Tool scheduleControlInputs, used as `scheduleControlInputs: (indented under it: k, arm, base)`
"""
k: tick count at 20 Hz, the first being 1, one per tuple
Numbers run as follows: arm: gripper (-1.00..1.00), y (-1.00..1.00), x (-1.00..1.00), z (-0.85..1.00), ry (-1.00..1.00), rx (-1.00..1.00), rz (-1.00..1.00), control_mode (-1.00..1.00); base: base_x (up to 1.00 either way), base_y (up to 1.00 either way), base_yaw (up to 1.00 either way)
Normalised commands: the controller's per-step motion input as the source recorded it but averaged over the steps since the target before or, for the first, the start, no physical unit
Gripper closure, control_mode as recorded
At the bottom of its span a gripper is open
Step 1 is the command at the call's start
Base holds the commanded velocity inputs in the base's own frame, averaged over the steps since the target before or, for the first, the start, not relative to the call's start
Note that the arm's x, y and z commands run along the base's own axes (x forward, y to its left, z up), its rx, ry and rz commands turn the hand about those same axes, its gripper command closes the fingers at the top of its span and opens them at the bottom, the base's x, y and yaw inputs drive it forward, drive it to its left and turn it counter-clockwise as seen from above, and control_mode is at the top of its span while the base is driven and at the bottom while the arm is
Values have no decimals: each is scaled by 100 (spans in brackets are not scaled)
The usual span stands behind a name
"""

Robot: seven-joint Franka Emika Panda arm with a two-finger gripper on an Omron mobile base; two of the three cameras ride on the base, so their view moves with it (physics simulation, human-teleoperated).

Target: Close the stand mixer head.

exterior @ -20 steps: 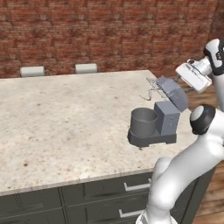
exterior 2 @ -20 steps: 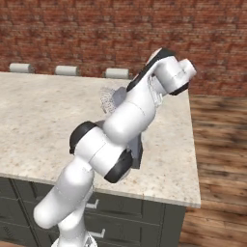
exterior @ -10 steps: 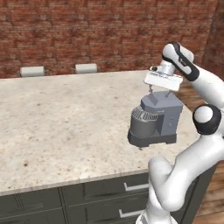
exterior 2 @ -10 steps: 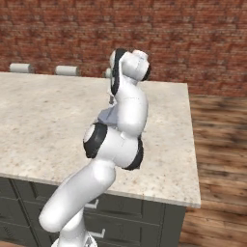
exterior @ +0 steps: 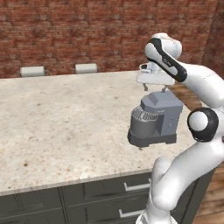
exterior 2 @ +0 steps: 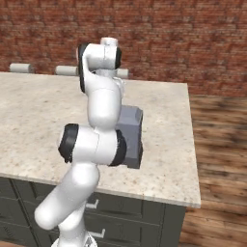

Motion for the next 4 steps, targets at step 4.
scheduleControlInputs:
  k: [4]
  arm:
    - [-100,0,-68,0,-22,-3,-8,-100]
  base:
    - [0,0,0]
